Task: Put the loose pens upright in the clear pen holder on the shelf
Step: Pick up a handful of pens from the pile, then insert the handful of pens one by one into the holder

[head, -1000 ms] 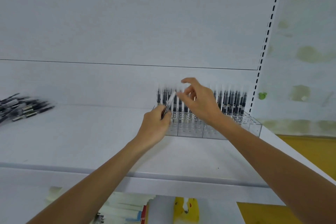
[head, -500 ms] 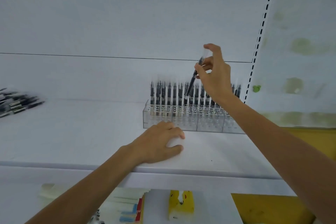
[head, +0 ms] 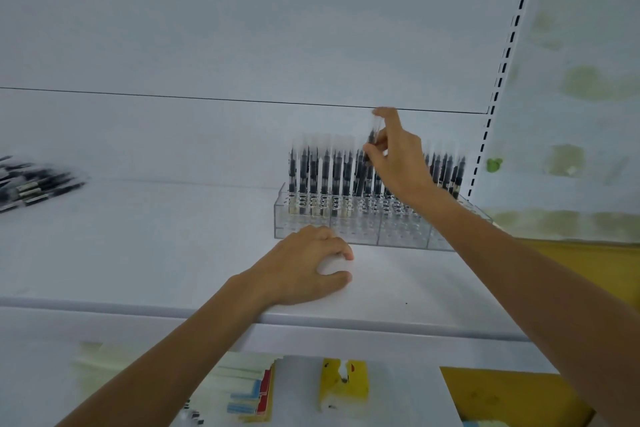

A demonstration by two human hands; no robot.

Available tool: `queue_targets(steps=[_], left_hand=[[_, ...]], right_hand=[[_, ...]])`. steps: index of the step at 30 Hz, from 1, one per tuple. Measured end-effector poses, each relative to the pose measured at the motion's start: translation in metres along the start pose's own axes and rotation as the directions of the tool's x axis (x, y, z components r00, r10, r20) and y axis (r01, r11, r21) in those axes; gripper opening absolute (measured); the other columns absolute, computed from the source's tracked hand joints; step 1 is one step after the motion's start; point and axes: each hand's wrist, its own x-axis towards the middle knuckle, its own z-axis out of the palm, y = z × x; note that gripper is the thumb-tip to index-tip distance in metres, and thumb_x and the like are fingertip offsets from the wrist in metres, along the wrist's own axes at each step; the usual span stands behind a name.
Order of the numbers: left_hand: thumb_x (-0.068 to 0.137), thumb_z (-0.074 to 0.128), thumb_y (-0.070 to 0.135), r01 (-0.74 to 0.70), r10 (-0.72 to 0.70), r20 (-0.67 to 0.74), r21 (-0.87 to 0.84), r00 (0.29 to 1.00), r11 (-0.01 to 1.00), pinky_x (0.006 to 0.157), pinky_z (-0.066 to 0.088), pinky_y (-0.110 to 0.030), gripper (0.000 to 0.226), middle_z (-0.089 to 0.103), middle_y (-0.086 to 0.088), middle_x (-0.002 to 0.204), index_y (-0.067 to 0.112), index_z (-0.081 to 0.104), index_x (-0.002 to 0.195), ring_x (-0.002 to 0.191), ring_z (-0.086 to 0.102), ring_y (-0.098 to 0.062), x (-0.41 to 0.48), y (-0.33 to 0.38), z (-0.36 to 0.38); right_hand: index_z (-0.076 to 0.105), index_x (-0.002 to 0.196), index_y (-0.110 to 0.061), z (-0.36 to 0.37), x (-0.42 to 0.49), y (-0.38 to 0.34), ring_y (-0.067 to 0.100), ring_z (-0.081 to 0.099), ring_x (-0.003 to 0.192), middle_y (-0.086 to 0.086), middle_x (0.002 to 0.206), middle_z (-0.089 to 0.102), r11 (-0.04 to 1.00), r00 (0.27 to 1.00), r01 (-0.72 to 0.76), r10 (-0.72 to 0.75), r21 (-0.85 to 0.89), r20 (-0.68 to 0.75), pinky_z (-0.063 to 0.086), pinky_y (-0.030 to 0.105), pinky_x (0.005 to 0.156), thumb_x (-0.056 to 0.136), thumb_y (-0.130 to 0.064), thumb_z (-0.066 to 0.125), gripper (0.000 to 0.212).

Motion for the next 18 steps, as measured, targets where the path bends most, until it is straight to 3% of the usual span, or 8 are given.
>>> queue_targets(steps=[3, 7, 9, 15, 18], left_hand=[[0.091, 0.052, 0.04, 0.003, -0.003, 0.006, -0.008, 1.0, 1.0, 0.102, 0.032, -0.029, 0.033, 0.048, 0.007, 0.124, 0.028, 0.055, 0.121, 0.117, 0.039, -0.008, 0.001, 0.0, 0.0], [0.091, 0.051, 0.036, 0.021, -0.022, -0.026, -0.029, 0.999, 0.999, 0.1, 0.036, -0.03, 0.03, 0.052, 0.005, 0.12, 0.024, 0.057, 0.118, 0.114, 0.043, -0.011, 0.0, -0.002, -0.001], [0.091, 0.052, 0.033, 0.043, -0.046, -0.072, -0.04, 0.996, 0.998, 0.096, 0.039, -0.028, 0.027, 0.055, 0.004, 0.114, 0.022, 0.058, 0.115, 0.11, 0.048, -0.012, -0.005, -0.007, -0.005], [0.09, 0.055, 0.026, 0.227, -0.236, -0.235, -0.065, 0.943, 0.972, 0.091, 0.044, -0.029, 0.019, 0.057, 0.005, 0.108, 0.022, 0.061, 0.107, 0.098, 0.055, -0.009, -0.075, -0.071, -0.059], [0.088, 0.058, 0.021, 0.367, -0.368, -0.326, -0.068, 0.871, 0.928, 0.087, 0.046, -0.03, 0.012, 0.057, 0.007, 0.101, 0.023, 0.063, 0.098, 0.093, 0.058, -0.009, -0.138, -0.113, -0.102]], right_hand=[[0.03, 0.14, -0.011, 0.019, -0.02, 0.004, 0.025, 0.056, 0.066, 0.01, 0.077, 0.057, 0.994, 0.992, -0.034, 0.045, -0.101, 0.116, 0.053, 0.046, 0.066, 0.095, -0.008, 0.051, 0.05], [0.031, 0.142, -0.018, 0.019, -0.02, 0.003, 0.021, 0.051, 0.081, 0.013, 0.102, 0.056, 0.946, 0.998, -0.056, 0.063, -0.32, 0.012, 0.042, 0.033, 0.063, 0.095, -0.022, 0.053, 0.052], [0.032, 0.143, -0.018, 0.016, -0.016, -0.008, 0.024, 0.05, 0.093, 0.016, 0.111, 0.052, 0.931, 0.998, -0.032, 0.009, -0.363, -0.064, 0.038, 0.031, 0.064, 0.093, -0.018, 0.055, 0.055], [0.042, 0.137, -0.007, 0.067, 0.001, -0.103, 0.03, 0.05, 0.109, 0.018, 0.124, 0.05, 0.962, 0.968, 0.17, -0.204, -0.215, -0.146, 0.046, 0.034, 0.068, 0.081, -0.003, 0.058, 0.058], [0.043, 0.136, -0.006, 0.124, 0.001, -0.169, 0.031, 0.049, 0.11, 0.017, 0.126, 0.049, 0.976, 0.973, 0.214, -0.218, -0.049, -0.078, 0.047, 0.04, 0.079, 0.08, -0.002, 0.058, 0.058]])
